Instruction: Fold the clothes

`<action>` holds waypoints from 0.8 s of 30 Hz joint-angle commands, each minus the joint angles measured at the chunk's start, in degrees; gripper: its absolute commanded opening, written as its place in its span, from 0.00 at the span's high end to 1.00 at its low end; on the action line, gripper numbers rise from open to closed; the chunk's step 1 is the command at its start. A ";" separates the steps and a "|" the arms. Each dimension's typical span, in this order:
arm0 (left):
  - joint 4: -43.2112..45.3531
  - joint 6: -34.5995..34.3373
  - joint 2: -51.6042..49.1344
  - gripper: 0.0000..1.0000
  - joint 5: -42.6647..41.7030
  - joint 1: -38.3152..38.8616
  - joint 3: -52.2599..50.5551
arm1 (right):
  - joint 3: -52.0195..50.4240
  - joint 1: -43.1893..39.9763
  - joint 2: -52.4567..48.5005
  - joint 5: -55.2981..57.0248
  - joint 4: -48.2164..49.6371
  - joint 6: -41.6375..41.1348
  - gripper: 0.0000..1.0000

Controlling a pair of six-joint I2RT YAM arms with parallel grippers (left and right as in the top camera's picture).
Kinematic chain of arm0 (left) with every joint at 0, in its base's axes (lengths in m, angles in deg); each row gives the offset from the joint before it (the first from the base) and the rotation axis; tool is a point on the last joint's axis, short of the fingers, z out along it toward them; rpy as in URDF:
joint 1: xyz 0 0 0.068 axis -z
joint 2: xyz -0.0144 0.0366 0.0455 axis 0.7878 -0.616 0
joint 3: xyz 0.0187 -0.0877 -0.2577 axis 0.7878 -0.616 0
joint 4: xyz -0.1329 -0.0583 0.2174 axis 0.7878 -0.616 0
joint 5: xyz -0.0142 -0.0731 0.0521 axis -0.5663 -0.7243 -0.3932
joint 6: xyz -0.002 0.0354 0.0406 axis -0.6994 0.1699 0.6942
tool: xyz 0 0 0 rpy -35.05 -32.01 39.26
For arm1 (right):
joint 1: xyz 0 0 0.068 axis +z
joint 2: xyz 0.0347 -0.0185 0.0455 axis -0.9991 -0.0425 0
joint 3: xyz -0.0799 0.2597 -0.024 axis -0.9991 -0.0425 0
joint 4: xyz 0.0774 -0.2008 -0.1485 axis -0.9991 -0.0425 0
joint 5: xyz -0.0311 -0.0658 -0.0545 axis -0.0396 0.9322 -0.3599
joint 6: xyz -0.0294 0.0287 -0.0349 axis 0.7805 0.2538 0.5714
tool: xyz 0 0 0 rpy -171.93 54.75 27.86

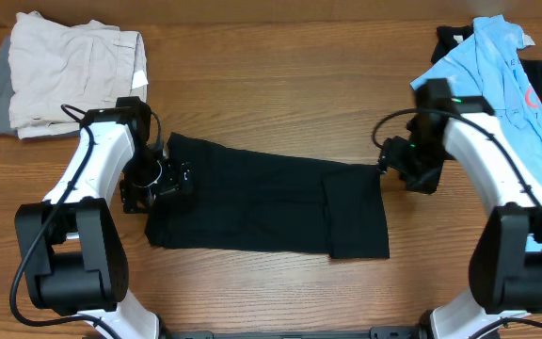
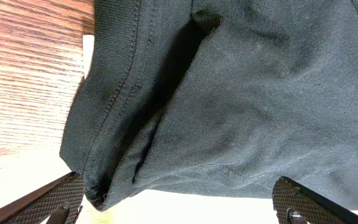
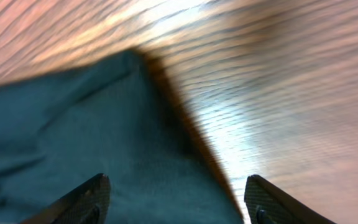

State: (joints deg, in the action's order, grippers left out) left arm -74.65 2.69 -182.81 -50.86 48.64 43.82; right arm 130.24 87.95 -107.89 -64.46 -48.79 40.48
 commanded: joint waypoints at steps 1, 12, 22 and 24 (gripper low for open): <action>-0.39 -0.20 1.79 0.00 -0.70 0.42 -0.33 | -5.29 -7.63 1.09 -22.38 1.75 18.47 0.27; 0.37 -0.20 1.79 0.00 -3.58 0.42 -0.33 | -24.11 -20.72 1.09 -38.49 11.98 30.29 0.26; 0.37 -0.22 1.79 0.00 -3.82 0.42 -0.33 | -32.65 -20.26 0.92 -43.01 21.77 28.87 0.20; 0.59 -0.20 1.79 0.00 -4.92 0.42 -0.33 | -34.05 -20.26 0.92 -43.01 23.32 28.09 0.21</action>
State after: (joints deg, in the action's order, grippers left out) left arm -74.26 2.69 -182.81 -53.66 48.64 43.82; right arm 98.26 67.40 -107.58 -106.36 -26.50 68.89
